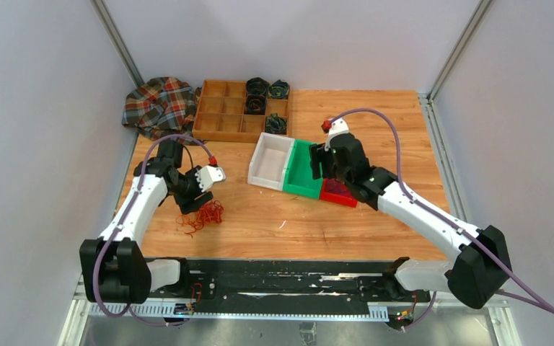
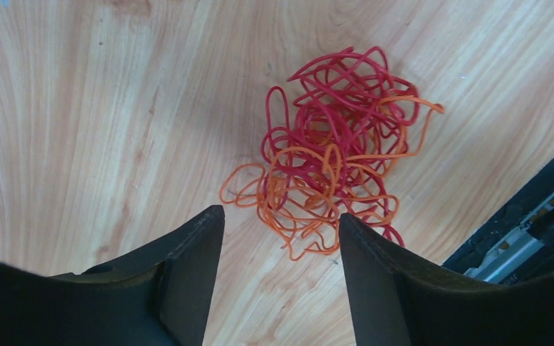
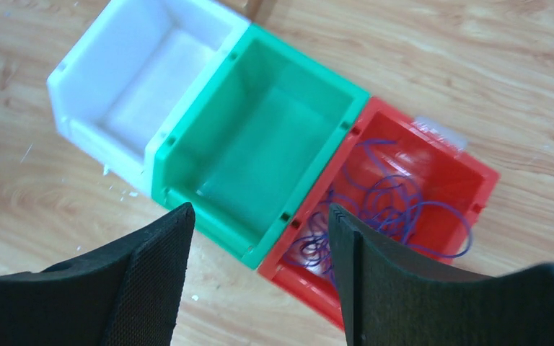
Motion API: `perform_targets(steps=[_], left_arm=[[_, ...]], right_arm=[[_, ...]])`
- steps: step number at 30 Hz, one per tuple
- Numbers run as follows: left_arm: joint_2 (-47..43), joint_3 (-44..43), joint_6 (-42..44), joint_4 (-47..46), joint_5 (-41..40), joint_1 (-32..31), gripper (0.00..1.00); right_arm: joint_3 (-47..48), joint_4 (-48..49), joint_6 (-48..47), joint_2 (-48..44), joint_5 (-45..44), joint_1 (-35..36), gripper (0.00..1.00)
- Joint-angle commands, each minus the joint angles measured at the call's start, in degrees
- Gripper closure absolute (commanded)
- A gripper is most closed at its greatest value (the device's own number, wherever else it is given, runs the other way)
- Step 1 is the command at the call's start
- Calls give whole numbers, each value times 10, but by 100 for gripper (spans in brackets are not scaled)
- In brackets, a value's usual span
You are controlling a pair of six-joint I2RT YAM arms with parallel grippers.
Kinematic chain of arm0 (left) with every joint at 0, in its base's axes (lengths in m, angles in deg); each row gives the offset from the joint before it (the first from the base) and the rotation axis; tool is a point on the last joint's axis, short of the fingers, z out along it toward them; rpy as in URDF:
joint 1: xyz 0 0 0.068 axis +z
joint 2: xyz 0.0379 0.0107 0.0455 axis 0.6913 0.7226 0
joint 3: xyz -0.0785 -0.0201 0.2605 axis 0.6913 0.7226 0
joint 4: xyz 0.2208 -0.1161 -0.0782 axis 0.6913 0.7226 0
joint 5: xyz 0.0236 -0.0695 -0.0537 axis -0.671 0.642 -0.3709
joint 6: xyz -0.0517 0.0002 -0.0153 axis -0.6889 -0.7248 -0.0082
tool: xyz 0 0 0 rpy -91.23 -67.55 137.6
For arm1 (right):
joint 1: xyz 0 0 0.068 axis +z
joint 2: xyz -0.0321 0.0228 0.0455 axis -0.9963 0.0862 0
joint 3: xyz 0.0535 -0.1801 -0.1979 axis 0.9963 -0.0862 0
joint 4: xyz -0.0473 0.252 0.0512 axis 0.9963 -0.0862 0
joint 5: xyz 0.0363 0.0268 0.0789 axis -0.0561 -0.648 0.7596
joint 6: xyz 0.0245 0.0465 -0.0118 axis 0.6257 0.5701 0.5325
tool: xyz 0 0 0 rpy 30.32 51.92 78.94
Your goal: Untangle the cables
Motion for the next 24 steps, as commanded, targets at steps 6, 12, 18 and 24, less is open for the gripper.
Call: perform_targets(steps=[6,12,18,24], left_arm=[[75,-11,37,-24,-13,26,42],[127,-23,3,-25,51,26,49],[133,-76,-54,37,149,2,95],[67,-85,-99,67,213,-51,99]], right_arm=[[-93,152,38,-35,-14,89,35],[-133,246,30,-14,-32,171,36],[-186,348,79,-2,23,201,36],[-170,429,125,72,105,223,29]])
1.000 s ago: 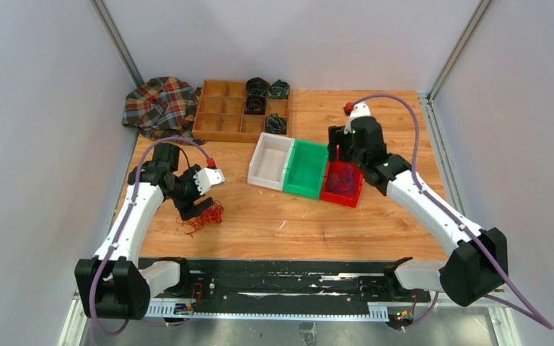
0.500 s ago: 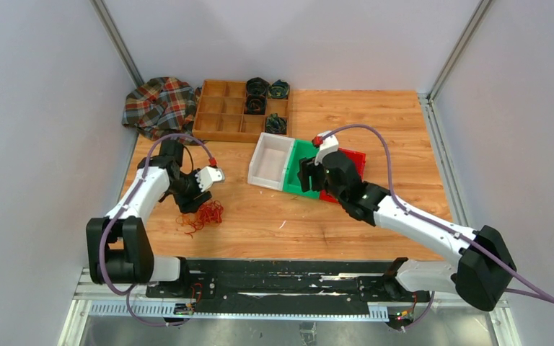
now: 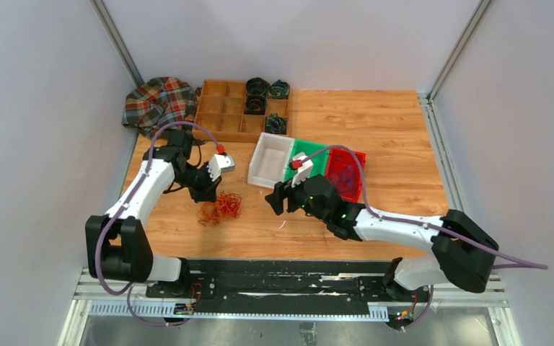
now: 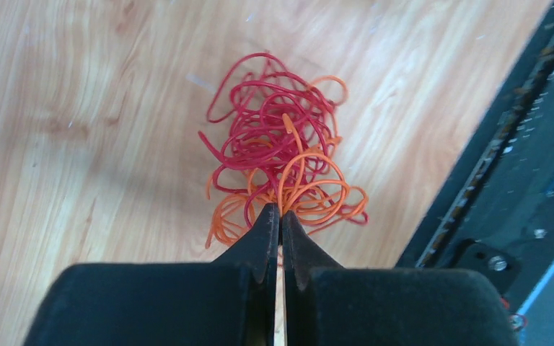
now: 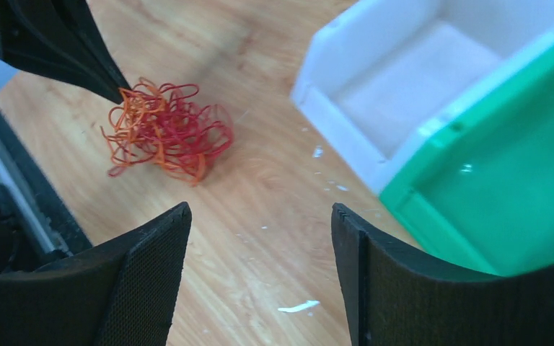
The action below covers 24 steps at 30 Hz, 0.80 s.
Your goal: Untangle the cables
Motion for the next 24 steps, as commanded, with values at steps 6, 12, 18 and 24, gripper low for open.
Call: perform_targets(steps=[6,12,18,24], left_arm=[[-68,-10,-45,40,46,-44,97],[-71,-6,-47,44,36,-44,82],[-89,-9,-52,44,11,-44,75],[-125,3,-4,57,-74,-34,47]], right_arm=[[70,100,44,123,105,35,27],[125,145,47,205,159,47,27],[172,162,55,287,184,57,27],[198,160,52,351,175,61,29]])
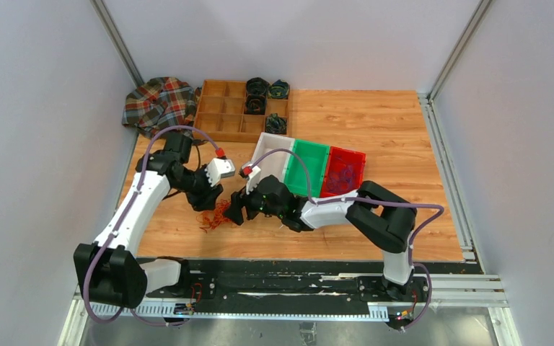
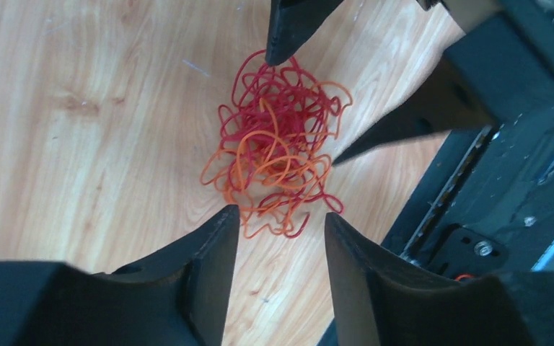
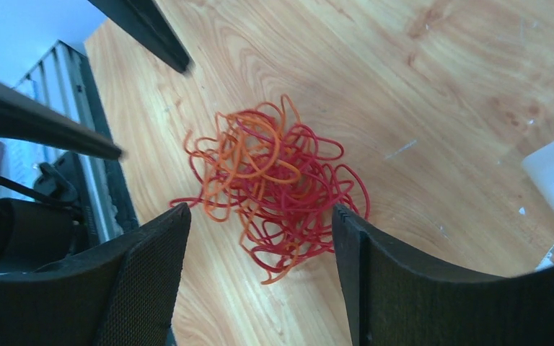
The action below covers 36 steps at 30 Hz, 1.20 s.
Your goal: Untangle the cables
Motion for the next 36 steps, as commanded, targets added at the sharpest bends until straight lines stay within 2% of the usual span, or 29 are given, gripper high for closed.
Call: perform_targets(steps=[1,4,8,10,12,15,20,27,30,33,36], left_arm=[[-35,11,49,16,-66,18,42],[-25,32,69,10,-85,35,30],[13,64,35,-67,-124,37,29],[40,68,23,-98,-123,37,30],[67,63,16,-106,-108,37,31],[105,54,15,-108,-89,37,34],[149,48,-6,-134,-75,37,42],[153,30,-38,-133,7,37,79],[139,15,-46,-119,-3,37,93],[105,1,-55,-105,-46,37,98],[53,-24,-45,-80,-88,37,99]], right_arm=[[22,15,2,36,3,9,33],[19,5,7,42,-16,9,50],[-8,4,21,28,-30,9,79],[-20,0,25,24,-36,9,89],[-30,-2,28,22,-43,9,95],[-40,-8,35,21,-55,9,99],[-56,-2,48,22,-64,9,99],[-68,3,54,11,-65,5,99],[-83,10,61,-1,-63,1,99],[-97,18,66,-12,-64,0,99],[-109,20,67,-24,-67,0,99]])
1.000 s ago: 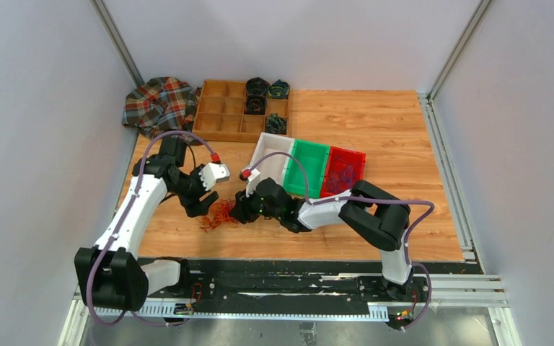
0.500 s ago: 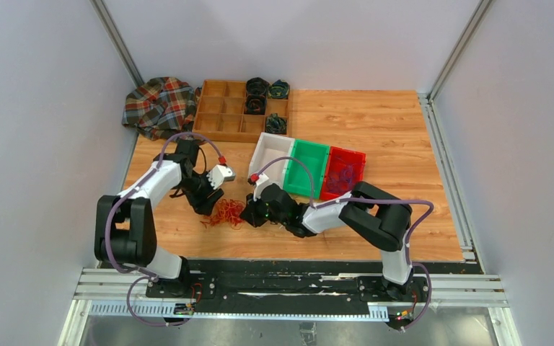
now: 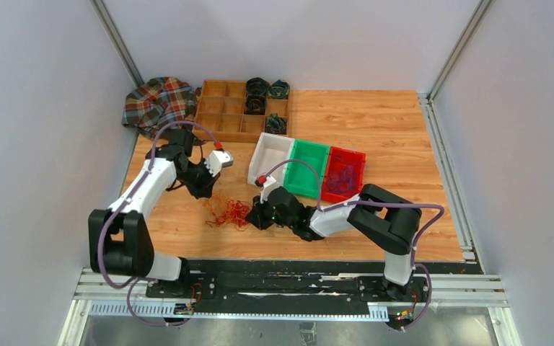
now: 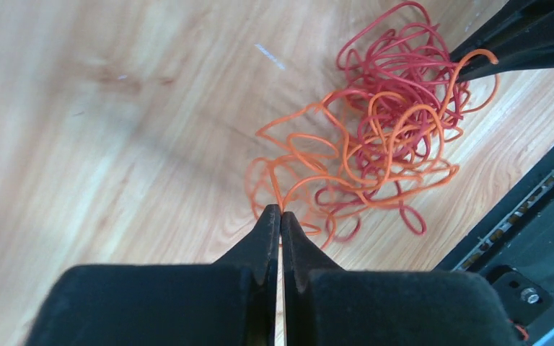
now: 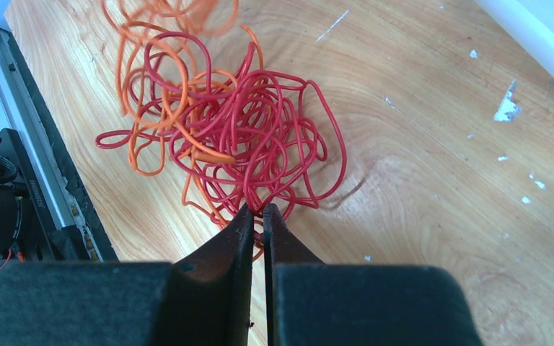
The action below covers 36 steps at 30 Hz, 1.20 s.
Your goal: Untangle the cables
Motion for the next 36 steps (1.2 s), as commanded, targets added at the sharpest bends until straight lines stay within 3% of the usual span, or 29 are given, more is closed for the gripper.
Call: perform_targets(steps=[1,10,19,26,30,36], left_arm=[[-84,-53,1,37,-58,3,99],[-174,-203,-13,78,-98,3,100],[-205,-335,-110,77,-15,3,100],[-247,-372,-157,76,75,3,100],[-266,-372,-175,76,89,3,99],[-295,-351,-198,76,112,3,100]], right_arm=[[-20,11,9,-27,-15,-3,99],[-33,-25,18,-46,-39,1,99],[-33,-79,-14,-80,-85,28,97],[-34,-114,-89,-208,-128,44,54],[8,-140,-148,-284,-123,44,35],[107,-135,-229,-320,-44,44,27]])
